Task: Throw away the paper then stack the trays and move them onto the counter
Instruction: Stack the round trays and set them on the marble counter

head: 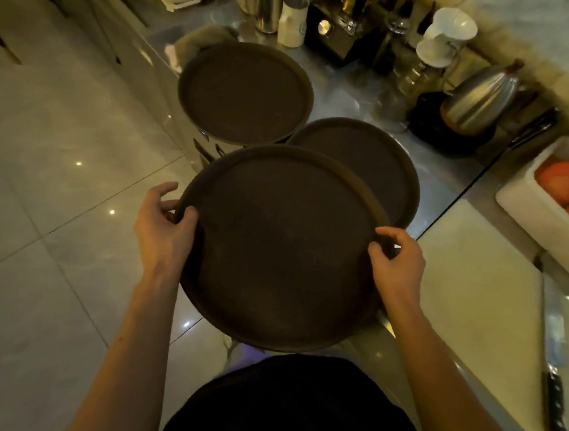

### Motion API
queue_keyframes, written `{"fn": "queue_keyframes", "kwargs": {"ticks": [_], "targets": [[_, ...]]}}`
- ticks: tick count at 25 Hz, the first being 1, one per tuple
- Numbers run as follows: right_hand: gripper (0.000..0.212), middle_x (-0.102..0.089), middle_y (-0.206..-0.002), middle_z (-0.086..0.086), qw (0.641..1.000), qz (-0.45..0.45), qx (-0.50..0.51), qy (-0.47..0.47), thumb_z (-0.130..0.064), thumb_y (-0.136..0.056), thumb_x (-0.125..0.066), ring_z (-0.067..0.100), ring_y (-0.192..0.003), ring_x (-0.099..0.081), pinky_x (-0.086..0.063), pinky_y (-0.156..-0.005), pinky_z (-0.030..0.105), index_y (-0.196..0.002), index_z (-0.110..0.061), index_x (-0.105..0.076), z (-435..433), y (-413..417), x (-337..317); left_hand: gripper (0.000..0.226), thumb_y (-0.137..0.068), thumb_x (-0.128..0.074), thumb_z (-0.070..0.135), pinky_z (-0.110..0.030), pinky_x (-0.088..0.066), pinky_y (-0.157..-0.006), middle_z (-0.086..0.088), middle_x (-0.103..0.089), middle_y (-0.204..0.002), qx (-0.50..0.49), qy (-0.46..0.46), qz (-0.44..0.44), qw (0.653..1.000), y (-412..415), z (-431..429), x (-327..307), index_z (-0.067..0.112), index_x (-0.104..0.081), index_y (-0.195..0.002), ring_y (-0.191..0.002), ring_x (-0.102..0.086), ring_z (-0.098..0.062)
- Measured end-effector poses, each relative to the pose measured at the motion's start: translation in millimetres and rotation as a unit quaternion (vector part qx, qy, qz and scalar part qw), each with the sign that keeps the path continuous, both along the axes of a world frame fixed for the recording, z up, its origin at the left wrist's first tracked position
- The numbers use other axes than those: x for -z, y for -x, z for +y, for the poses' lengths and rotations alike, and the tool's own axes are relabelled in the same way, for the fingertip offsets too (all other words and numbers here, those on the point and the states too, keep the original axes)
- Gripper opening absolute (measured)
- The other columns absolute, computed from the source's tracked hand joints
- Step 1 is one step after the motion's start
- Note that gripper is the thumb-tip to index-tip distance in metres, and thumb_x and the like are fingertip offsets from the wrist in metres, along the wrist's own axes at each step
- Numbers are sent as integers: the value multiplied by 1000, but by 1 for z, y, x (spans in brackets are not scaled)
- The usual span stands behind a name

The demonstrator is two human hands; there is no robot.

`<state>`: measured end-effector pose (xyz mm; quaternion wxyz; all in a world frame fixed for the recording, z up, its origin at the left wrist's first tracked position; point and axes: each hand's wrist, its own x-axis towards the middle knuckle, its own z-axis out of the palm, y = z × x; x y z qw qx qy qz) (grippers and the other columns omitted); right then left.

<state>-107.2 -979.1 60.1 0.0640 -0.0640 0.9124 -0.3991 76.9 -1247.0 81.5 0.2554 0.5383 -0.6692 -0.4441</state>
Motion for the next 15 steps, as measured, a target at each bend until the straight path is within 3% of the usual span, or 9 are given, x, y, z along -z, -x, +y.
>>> {"fn": "queue_keyframes", "kwargs": {"ticks": [6,10,15], "targets": [[27,-62,-115,0,999,-3,50,-10,-17,-85,-63,18,-108,-56,-47,-96,40,-111,-24,-65,-8,4,-2,46,-86,-66,17,-11,-36,-65,13,-57,-104,63,-19,-2,998,40,-31,12,31,-53,-128,-82,-50,7],[28,-62,-114,3,996,2,89,-20,-17,-84,-63,19,-105,-57,-48,-94,40,-112,-23,-65,0,19,1,44,-86,-65,15,-19,-46,-74,7,-60,-116,117,-29,-21,992,77,-32,17,28,-54,-127,-98,-55,-5],[30,-64,-115,5,993,-9,114,-5,-14,-81,-63,21,-106,-58,-44,-91,33,-111,-21,-66,6,58,17,43,-85,-66,16,-13,-39,-61,24,-54,-92,180,-13,-84,980,121,-25,26,31,-54,-124,-75,-52,5]]}}
